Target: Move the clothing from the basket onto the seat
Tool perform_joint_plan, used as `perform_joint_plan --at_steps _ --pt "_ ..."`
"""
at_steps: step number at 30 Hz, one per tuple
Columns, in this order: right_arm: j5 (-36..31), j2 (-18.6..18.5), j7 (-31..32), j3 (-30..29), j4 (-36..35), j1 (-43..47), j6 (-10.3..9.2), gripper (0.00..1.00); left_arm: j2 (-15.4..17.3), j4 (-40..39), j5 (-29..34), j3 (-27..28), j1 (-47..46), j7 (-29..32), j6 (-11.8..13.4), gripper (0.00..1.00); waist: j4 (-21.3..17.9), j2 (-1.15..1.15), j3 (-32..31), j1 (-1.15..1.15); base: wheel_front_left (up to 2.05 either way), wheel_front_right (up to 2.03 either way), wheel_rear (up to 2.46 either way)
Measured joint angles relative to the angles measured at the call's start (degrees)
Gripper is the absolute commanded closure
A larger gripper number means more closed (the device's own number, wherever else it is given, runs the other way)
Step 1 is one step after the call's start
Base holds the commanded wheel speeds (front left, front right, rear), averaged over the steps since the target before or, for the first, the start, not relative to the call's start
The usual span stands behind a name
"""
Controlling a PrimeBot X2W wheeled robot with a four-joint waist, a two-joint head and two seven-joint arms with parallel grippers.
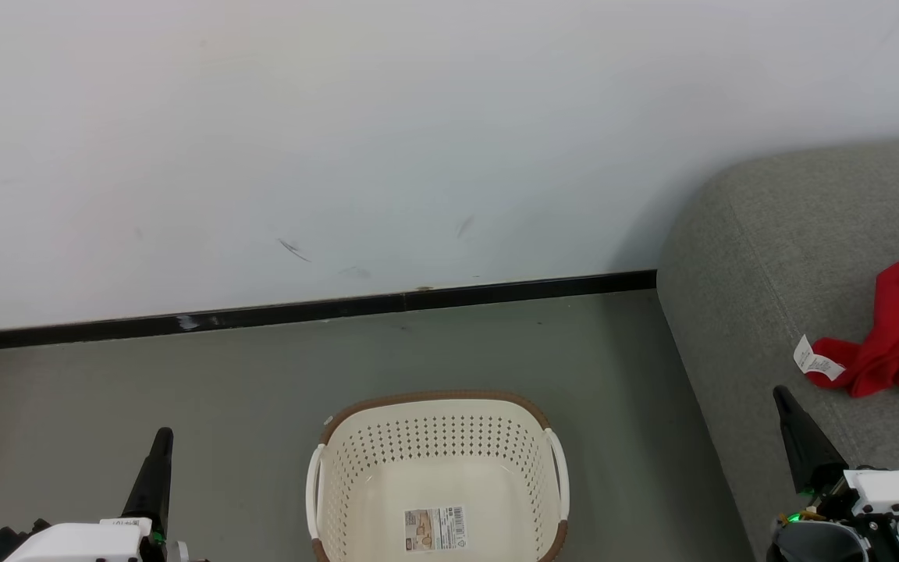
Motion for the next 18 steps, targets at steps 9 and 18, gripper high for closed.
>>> perform_joint_plan --at_steps 9,18 --pt "0.0 0.0 0.0 0.0 0.0 0.0 0.0 1.0 0.0 0.0 0.0 0.0 0.0 0.0 0.0 1.0 0.0 0.0 0.0 0.0 0.0 0.0 0.0" --pt "0.0 0.0 0.0 0.0 0.0 0.0 0.0 1.0 0.0 0.0 0.0 0.0 0.0 0.0 0.0 1.0 0.0 0.0 0.0 0.0 0.0 0.0 0.0"
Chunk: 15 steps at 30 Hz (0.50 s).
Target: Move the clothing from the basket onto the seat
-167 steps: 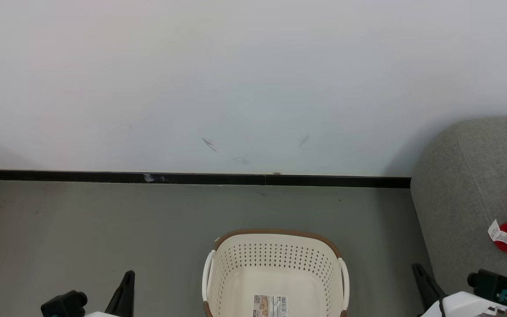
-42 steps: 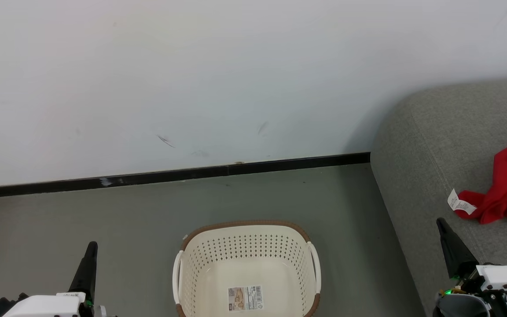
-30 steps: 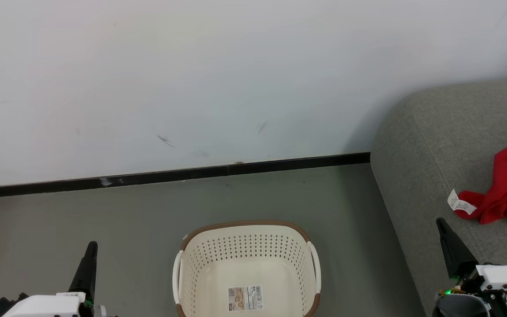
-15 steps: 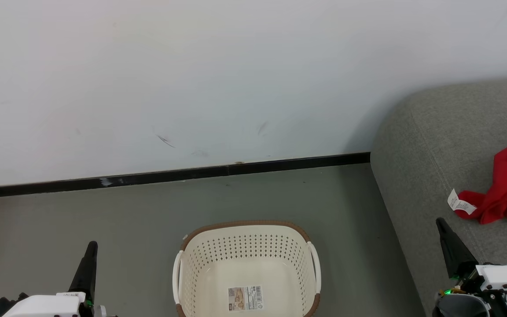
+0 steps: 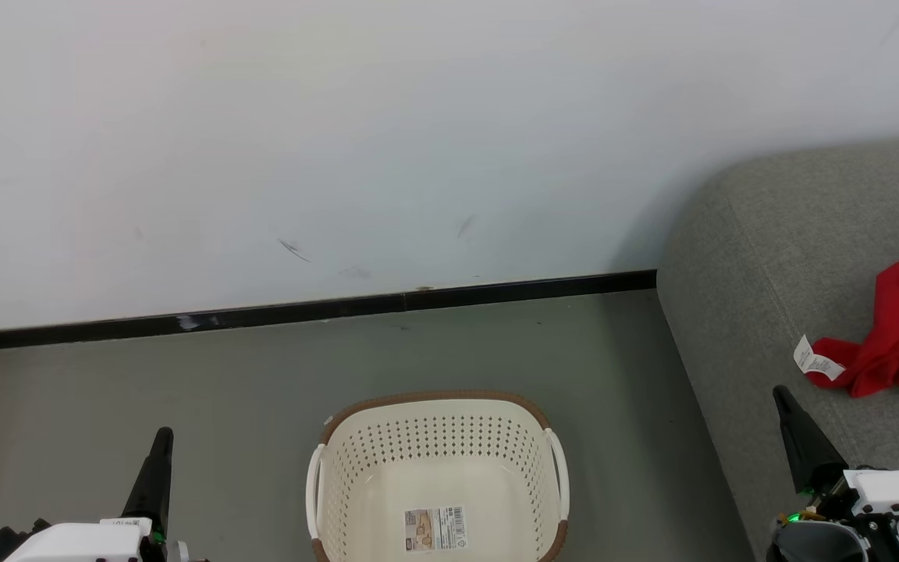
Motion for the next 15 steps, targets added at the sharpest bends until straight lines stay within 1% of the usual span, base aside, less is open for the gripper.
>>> perform_joint_plan --at_steps 15 --pt "0.0 0.0 0.0 0.0 0.0 0.0 0.0 1.0 0.0 0.0 0.0 0.0 0.0 0.1 0.0 1.0 0.0 0.0 0.0 0.0 0.0 0.0 0.0"
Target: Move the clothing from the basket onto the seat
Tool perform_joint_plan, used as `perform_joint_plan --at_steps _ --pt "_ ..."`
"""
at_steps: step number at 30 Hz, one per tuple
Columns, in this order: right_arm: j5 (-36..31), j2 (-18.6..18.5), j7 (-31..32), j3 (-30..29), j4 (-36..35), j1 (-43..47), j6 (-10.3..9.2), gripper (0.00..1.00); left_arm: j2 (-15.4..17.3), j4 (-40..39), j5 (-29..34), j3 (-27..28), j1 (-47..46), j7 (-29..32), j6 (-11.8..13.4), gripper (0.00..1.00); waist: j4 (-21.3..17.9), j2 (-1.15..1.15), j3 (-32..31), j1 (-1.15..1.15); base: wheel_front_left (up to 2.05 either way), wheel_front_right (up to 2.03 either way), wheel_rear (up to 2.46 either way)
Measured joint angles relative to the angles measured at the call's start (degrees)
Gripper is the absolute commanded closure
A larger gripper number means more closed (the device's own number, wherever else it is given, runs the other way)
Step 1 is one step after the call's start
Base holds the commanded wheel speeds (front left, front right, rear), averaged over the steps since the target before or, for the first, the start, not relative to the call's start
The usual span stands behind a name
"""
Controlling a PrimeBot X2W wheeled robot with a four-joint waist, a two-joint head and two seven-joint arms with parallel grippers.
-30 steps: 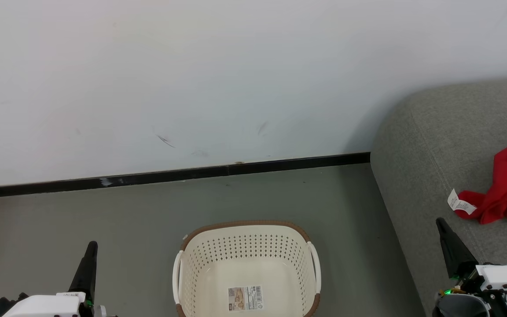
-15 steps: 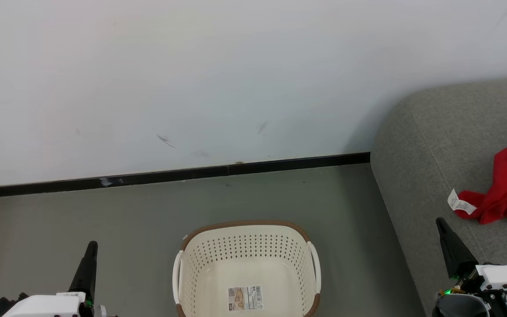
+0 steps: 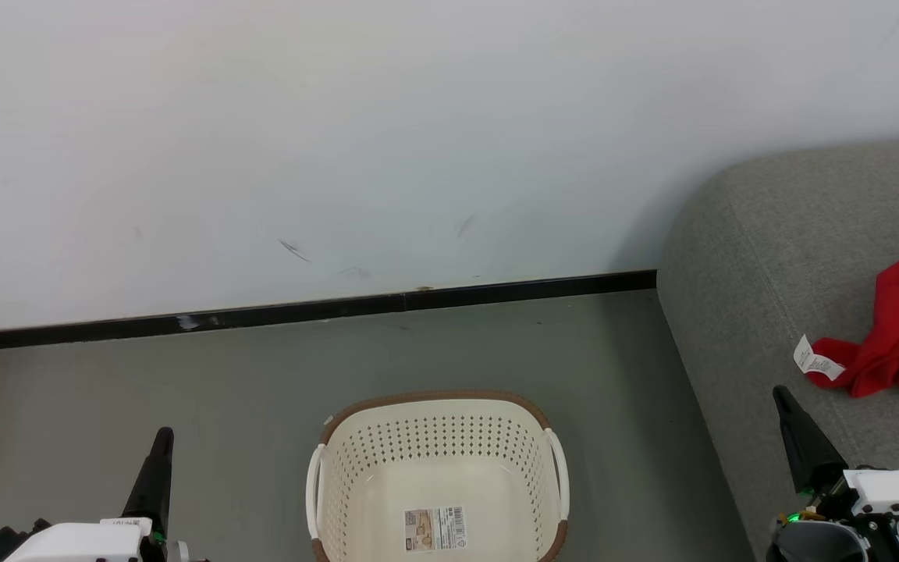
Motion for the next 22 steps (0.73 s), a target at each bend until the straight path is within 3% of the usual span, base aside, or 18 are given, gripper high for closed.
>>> perform_joint_plan --at_steps 22 --pt "0.0 0.0 0.0 0.0 0.0 0.0 0.0 1.0 0.0 0.0 0.0 0.0 0.0 0.0 0.0 1.0 0.0 0.0 0.0 0.0 0.0 0.0 0.0"
